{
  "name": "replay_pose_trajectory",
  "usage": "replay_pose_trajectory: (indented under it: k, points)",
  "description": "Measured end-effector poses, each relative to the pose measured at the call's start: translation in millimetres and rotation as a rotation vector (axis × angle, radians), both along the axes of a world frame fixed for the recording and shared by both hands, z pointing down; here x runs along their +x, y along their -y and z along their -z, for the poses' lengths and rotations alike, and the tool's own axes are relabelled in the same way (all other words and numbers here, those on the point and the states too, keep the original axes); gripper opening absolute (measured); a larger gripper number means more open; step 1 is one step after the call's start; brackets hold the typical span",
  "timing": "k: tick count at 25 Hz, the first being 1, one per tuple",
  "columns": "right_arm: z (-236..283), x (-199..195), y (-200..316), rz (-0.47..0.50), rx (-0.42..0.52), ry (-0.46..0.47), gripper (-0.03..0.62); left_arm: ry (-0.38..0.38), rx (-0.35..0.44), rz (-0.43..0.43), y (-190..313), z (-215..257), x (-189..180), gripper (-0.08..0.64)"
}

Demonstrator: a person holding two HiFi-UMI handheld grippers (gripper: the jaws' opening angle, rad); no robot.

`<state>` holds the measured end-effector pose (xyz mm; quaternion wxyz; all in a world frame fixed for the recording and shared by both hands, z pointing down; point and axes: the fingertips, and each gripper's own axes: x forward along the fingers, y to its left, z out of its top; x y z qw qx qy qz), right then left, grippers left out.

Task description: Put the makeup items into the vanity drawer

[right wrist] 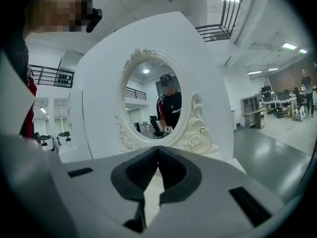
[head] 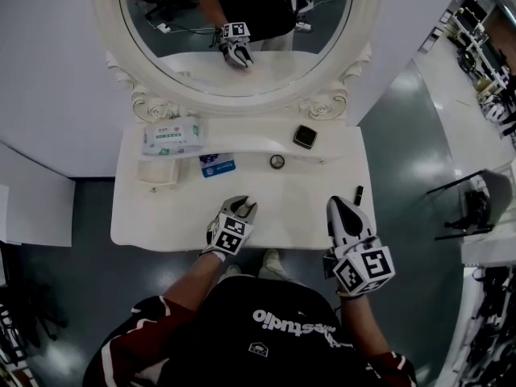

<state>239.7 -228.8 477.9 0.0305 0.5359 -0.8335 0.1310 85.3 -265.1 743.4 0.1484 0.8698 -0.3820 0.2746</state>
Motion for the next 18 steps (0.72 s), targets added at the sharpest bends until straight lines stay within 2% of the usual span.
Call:
replay_pose_trajectory:
  k: [12, 18]
  points:
    - [12.9, -29.3, -1.6, 0.037, 0.019, 0.015, 0.002, -0.018, 0.031, -0.004, -13.8, 26.1, -18.1, 0.11]
    - [16.0, -52.5, -3.6, 0.072, 0.026, 0.014, 0.003, -0.039, 0.036, 0.021, -20.9, 45.2, -40.2, 0.11]
